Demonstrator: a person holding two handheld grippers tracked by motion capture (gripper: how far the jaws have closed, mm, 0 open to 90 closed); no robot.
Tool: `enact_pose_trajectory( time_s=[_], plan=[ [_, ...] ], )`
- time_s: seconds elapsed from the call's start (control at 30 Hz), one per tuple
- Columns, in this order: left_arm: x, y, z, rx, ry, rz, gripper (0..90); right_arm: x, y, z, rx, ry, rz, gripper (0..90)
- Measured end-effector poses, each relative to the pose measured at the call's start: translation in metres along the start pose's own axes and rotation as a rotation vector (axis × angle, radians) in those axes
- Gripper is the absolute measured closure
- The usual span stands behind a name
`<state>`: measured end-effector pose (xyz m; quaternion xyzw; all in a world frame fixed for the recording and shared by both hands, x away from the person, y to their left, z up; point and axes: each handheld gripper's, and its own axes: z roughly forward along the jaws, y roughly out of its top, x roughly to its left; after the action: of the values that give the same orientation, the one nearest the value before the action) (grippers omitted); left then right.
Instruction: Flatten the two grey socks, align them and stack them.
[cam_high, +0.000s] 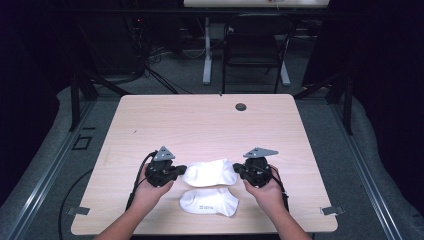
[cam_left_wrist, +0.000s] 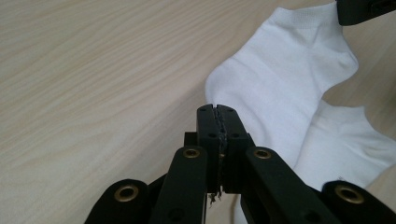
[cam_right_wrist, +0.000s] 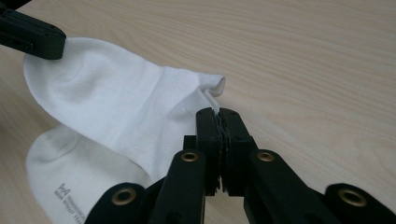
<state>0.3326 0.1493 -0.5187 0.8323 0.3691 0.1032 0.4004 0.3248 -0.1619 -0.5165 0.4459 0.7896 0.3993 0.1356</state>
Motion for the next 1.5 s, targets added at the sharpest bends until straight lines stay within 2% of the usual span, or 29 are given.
enact_pose_trajectory(
  time_s=[0.13,0.23,0.4,0.63,0.8,0.87,0.9,1.03,1.07,1.3,1.5],
  plan=[
    [-0.005,-0.012,-0.007,0.003,-0.019,-0.017,89.7,0.008,-0.005,-0.011,-0.009,0.009,-0.004,87.9],
    [-0.010,-0.020,-0.012,0.009,-0.026,0.008,89.7,0.013,-0.008,-0.017,-0.008,0.018,-0.013,87.9],
    [-0.019,-0.031,-0.016,0.000,-0.042,-0.002,89.7,0.022,-0.017,-0.024,-0.004,0.029,-0.013,87.9],
    [-0.027,-0.037,-0.018,-0.002,-0.054,0.020,89.7,0.029,-0.029,-0.030,-0.002,0.023,-0.014,87.9],
    [-0.028,-0.041,-0.020,-0.007,-0.075,-0.005,89.7,0.029,-0.036,-0.033,-0.002,0.031,0.007,87.9],
    [-0.028,-0.044,-0.021,-0.001,-0.076,0.001,89.7,0.030,-0.040,-0.035,-0.007,0.041,0.026,87.9],
    [-0.028,-0.045,-0.020,0.000,-0.076,-0.010,89.7,0.031,-0.041,-0.036,-0.001,0.045,0.023,87.9],
    [-0.027,-0.051,-0.018,0.007,-0.079,-0.010,89.7,0.036,-0.048,-0.036,0.017,0.043,0.001,87.8],
    [-0.028,-0.051,-0.017,0.009,-0.079,-0.019,89.7,0.036,-0.050,-0.036,0.017,0.046,0.002,87.8],
    [-0.031,-0.054,-0.013,0.026,-0.085,-0.001,89.7,0.035,-0.054,-0.035,0.026,0.041,0.005,87.8],
    [-0.029,-0.057,-0.008,0.038,-0.083,-0.011,89.7,0.033,-0.057,-0.031,0.039,0.045,0.014,87.8]
  ],
)
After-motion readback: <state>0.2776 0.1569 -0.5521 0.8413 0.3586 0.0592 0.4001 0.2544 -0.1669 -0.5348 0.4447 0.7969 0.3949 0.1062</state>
